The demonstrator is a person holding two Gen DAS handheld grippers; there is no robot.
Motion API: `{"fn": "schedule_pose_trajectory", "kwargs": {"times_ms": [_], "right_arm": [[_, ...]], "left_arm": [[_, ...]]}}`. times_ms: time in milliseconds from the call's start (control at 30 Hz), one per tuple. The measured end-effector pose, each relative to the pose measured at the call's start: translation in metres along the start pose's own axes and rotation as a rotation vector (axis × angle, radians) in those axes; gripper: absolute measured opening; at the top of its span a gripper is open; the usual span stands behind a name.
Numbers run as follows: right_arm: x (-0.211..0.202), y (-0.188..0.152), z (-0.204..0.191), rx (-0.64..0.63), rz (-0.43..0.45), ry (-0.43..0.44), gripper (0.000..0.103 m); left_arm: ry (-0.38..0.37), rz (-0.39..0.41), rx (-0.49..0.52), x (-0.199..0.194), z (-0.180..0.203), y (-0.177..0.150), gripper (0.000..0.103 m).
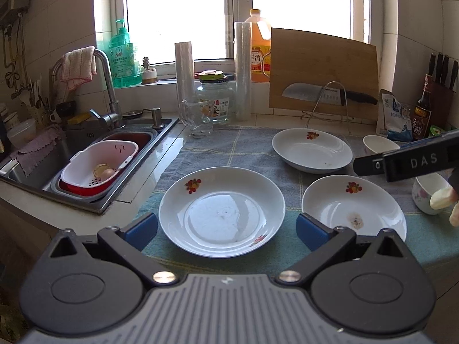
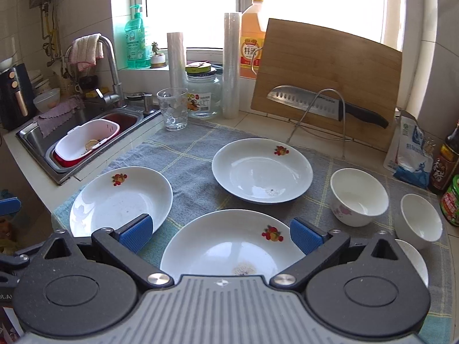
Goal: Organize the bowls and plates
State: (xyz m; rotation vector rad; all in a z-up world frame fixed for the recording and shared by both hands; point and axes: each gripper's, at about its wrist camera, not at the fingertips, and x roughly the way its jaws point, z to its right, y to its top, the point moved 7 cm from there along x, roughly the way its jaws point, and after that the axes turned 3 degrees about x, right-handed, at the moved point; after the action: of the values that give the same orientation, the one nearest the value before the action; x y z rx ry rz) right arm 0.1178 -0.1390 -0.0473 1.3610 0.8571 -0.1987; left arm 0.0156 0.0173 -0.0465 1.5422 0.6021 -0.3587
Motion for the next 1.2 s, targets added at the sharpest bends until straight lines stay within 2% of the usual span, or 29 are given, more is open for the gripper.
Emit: {"fn": "schedule_pose_trajectory", "kwargs": {"times_ms": [100, 367, 500, 600, 733, 1000, 1100, 1200], "right_arm": [[0.017, 0.002, -0.008, -0.023, -0.017, 0.036, 0.103], [0.052, 0.01, -0.049, -0.127, -0.047, 0.171, 0.103], [0.073, 0.015, -0.069, -0.185, -0.075, 0.235, 0.103], [0.093, 0.018, -0.08, -0.202, -0.11, 0.283, 0.103], [0.118, 0.022, -0.088, -0.209, -0.16, 0.33, 0.103], [0.164, 0.029, -0.093, -0.196, -0.251, 0.39, 0.103], [0.178, 0.033, -0.093, -0.184, -0.273, 0.413, 0.099], [0.191, 0.034, -0.094, -0.165, -0.307, 0.435, 0.089]], "left_arm": [[-0.021, -0.062, -0.006, 0.012, -0.009, -0.012, 0.102], [-0.083, -0.131, -0.009, 0.058, -0.035, -0.044, 0.102], [-0.08, -0.099, 0.062, 0.071, -0.041, -0.048, 0.102], [-0.137, -0.081, 0.096, 0.079, -0.042, -0.049, 0.103], [-0.194, -0.098, 0.142, 0.091, -0.04, -0.053, 0.102], [-0.277, -0.11, 0.178, 0.107, -0.045, -0.054, 0.102], [-0.303, -0.111, 0.19, 0.113, -0.046, -0.052, 0.102], [-0.321, -0.118, 0.203, 0.117, -0.046, -0.051, 0.102]]}}
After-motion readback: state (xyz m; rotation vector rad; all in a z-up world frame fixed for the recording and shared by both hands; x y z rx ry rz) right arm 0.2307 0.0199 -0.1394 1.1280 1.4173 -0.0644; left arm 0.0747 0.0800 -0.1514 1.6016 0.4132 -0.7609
